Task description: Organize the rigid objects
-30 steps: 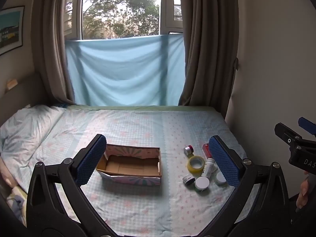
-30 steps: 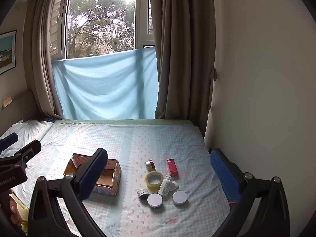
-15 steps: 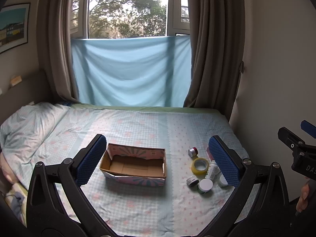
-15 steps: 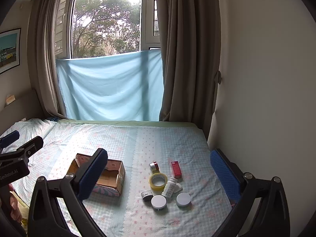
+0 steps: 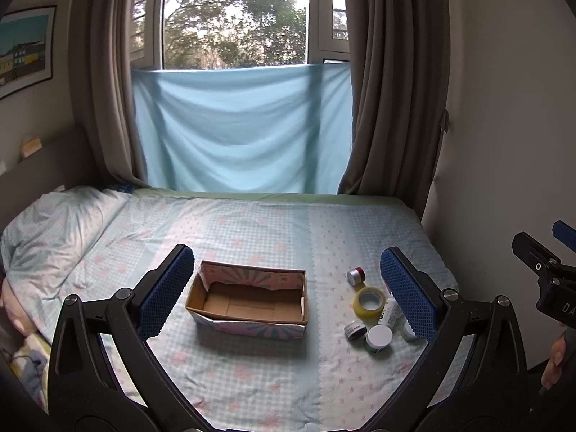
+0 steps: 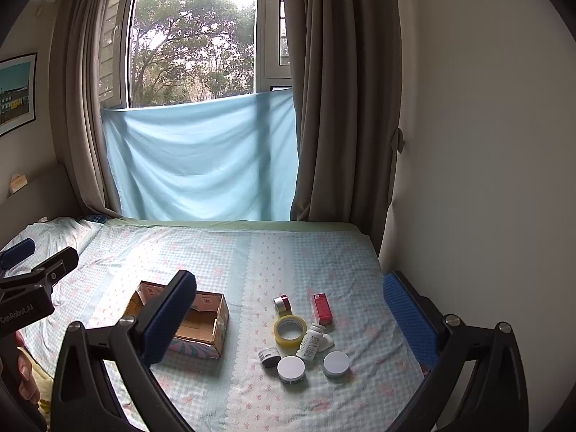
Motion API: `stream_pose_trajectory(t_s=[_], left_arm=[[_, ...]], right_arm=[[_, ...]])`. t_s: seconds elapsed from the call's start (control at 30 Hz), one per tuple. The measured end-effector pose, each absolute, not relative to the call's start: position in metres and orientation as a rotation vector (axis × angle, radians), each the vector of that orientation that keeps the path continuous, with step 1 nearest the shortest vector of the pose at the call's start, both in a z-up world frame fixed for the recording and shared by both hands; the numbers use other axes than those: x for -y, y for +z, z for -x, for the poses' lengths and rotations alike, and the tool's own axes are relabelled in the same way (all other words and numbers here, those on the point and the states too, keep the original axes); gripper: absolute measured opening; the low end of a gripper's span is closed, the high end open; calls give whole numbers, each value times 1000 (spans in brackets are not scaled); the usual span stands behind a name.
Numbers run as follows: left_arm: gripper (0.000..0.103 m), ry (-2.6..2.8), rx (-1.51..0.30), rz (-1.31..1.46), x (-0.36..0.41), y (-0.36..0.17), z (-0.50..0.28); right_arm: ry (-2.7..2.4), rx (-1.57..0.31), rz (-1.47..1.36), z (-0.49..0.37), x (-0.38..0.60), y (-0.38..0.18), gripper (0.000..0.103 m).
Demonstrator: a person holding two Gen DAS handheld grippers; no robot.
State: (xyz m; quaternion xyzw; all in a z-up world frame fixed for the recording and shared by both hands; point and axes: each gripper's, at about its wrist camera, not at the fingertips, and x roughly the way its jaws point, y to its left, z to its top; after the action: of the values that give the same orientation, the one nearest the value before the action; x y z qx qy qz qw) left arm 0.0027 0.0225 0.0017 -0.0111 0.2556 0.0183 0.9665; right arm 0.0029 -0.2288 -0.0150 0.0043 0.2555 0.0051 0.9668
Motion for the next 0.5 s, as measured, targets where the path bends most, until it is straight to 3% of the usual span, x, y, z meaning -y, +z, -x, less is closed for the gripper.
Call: stream_pose_trajectory(t_s=[0.5], left_arm=[[103,25,-507,23,-24,5,0]], right_arm=[[-10,-524,-7,-2,228,-14,103]])
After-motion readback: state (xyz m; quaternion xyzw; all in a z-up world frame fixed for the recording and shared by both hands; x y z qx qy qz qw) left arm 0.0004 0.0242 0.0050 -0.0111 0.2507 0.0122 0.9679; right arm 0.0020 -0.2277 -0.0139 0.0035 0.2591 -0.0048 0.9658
